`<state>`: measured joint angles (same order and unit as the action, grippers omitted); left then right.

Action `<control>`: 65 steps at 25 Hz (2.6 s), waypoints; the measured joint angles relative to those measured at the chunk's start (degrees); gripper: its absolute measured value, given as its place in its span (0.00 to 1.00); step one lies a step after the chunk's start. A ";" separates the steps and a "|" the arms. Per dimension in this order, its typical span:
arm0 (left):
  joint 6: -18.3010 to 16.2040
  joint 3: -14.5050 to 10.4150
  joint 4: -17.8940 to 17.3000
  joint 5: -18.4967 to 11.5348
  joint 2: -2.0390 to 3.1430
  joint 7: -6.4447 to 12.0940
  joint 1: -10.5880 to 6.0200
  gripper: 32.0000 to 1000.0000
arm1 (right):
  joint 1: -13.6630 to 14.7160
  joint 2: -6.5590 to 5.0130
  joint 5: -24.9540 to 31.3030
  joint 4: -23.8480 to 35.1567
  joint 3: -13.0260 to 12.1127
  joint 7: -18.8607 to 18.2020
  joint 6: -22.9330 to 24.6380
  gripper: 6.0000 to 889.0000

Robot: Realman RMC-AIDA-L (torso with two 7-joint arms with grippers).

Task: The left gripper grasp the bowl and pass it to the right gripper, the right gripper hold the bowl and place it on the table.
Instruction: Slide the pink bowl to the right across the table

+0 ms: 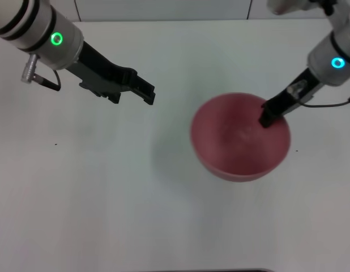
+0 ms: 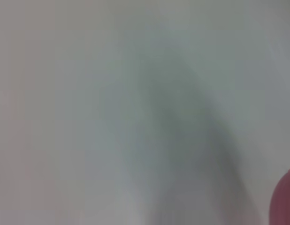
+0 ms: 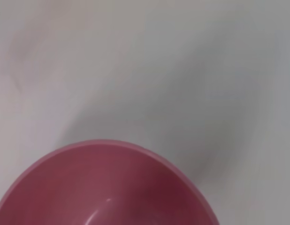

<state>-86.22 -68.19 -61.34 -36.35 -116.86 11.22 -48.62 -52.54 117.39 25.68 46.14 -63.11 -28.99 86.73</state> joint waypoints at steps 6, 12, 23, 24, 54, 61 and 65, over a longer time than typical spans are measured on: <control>-0.01 0.33 -0.07 1.54 0.00 -0.30 0.35 0.86 | 3.45 -0.85 -2.62 2.49 2.41 -0.08 0.66 0.03; -0.01 0.34 0.19 1.75 -0.03 -0.32 0.57 0.86 | 5.97 -0.86 -5.13 5.51 2.51 -0.63 0.22 0.03; -0.01 0.95 0.16 3.05 -0.04 -0.29 0.91 0.86 | 9.39 -1.33 -5.46 5.80 2.55 -1.81 -2.29 0.03; -0.01 0.96 0.14 3.05 -0.04 -0.29 0.92 0.86 | 9.69 -1.53 -5.48 5.67 2.56 -1.93 -2.69 0.03; -0.01 0.95 0.23 2.95 -0.12 0.12 0.71 0.86 | 9.48 -2.74 -4.94 -4.47 6.24 -4.91 -11.76 0.04; 0.00 0.92 0.26 2.96 -0.22 0.12 0.65 0.86 | 9.29 -2.78 -4.99 -5.08 6.25 -4.70 -12.22 0.04; -0.01 0.87 0.26 2.98 -0.22 0.12 0.63 0.86 | 9.29 -2.87 -5.28 -5.10 6.25 -4.15 -12.53 0.04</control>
<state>-86.22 -67.32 -61.08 -33.37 -117.09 11.34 -47.99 -43.25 114.52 20.40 41.04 -56.86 -33.14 74.21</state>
